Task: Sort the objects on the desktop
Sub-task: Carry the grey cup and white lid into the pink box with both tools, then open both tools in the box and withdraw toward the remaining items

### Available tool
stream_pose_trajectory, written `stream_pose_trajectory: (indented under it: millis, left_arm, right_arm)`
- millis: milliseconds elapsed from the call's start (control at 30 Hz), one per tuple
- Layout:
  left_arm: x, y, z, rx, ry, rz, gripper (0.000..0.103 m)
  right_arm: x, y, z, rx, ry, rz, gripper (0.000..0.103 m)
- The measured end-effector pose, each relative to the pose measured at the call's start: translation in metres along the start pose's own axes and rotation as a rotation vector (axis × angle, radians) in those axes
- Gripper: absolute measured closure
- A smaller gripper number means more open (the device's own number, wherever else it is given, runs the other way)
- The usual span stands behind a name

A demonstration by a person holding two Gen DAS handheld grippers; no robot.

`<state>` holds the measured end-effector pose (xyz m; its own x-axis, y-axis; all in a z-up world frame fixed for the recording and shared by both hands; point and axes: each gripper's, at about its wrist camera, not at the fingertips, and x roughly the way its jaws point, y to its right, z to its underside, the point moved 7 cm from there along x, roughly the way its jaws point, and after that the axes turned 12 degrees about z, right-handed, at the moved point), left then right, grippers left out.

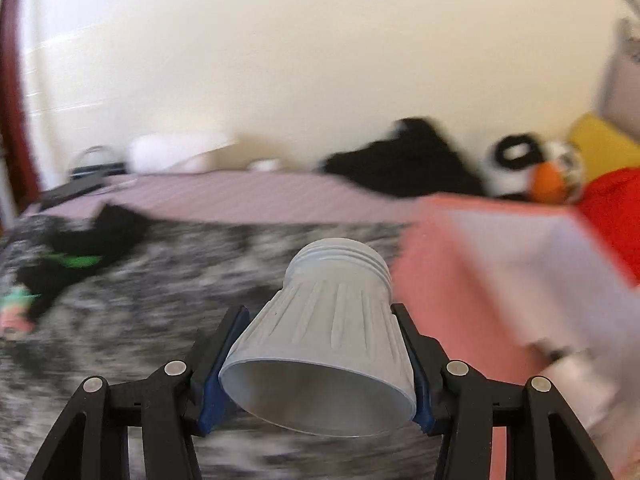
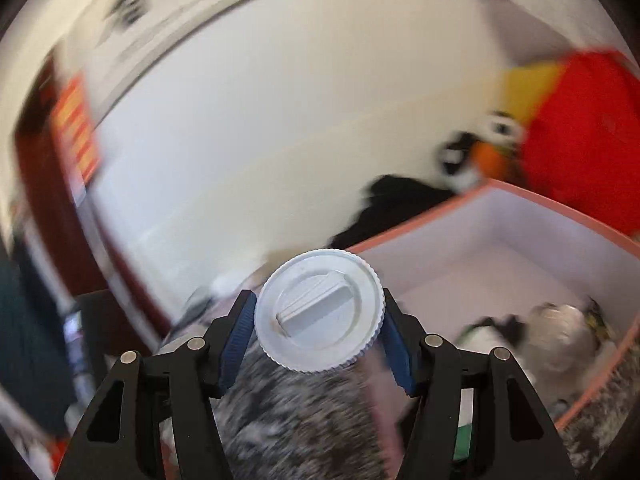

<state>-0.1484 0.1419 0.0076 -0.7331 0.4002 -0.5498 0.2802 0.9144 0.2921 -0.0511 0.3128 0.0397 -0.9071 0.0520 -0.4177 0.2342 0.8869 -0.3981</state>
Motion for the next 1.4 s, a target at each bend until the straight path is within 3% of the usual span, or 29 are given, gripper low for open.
stream_pose_trajectory:
  millis: [133, 267, 400, 500, 600, 900, 967, 1000, 1033, 1067, 1100, 1400]
  left_arm:
    - [0.032, 0.072, 0.001, 0.025, -0.024, 0.081, 0.043]
    - [0.061, 0.123, 0.02, 0.028, -0.06, 0.158, 0.043]
    - [0.078, 0.154, 0.039, 0.115, -0.083, 0.104, 0.043]
    - [0.068, 0.169, 0.035, 0.217, -0.01, 0.012, 0.043]
    - [0.069, 0.175, 0.04, 0.273, -0.003, -0.033, 0.043]
    - [0.073, 0.18, 0.044, 0.274, -0.006, -0.033, 0.042]
    - [0.073, 0.177, 0.043, 0.248, -0.012, -0.016, 0.033]
    - [0.073, 0.176, 0.042, 0.232, -0.018, -0.008, 0.017]
    - [0.073, 0.174, 0.042, 0.218, -0.025, 0.0, 0.01]
    - [0.073, 0.173, 0.042, 0.209, -0.028, 0.005, 0.01]
    - [0.073, 0.172, 0.041, 0.202, -0.026, 0.006, 0.01]
    - [0.075, 0.167, 0.041, 0.17, -0.033, -0.005, 0.009]
  right_arm:
    - [0.023, 0.079, -0.023, 0.189, -0.029, 0.109, 0.04]
    - [0.038, 0.127, -0.041, 0.251, -0.054, 0.164, 0.04]
    - [0.046, 0.151, -0.051, 0.299, -0.059, 0.186, 0.04]
    - [0.041, 0.15, -0.056, 0.28, -0.042, 0.197, 0.039]
    - [0.036, 0.138, -0.056, 0.236, -0.018, 0.223, 0.039]
    - [0.025, 0.132, -0.056, 0.205, 0.013, 0.267, 0.039]
    - [0.025, 0.132, -0.055, 0.215, 0.002, 0.268, 0.036]
    - [0.025, 0.133, -0.054, 0.225, -0.002, 0.274, 0.027]
    - [0.026, 0.134, -0.054, 0.235, -0.005, 0.279, 0.022]
    - [0.027, 0.136, -0.054, 0.242, -0.002, 0.279, 0.014]
    - [0.026, 0.135, -0.054, 0.245, 0.0, 0.275, 0.013]
    - [0.03, 0.133, -0.05, 0.257, -0.02, 0.264, 0.013]
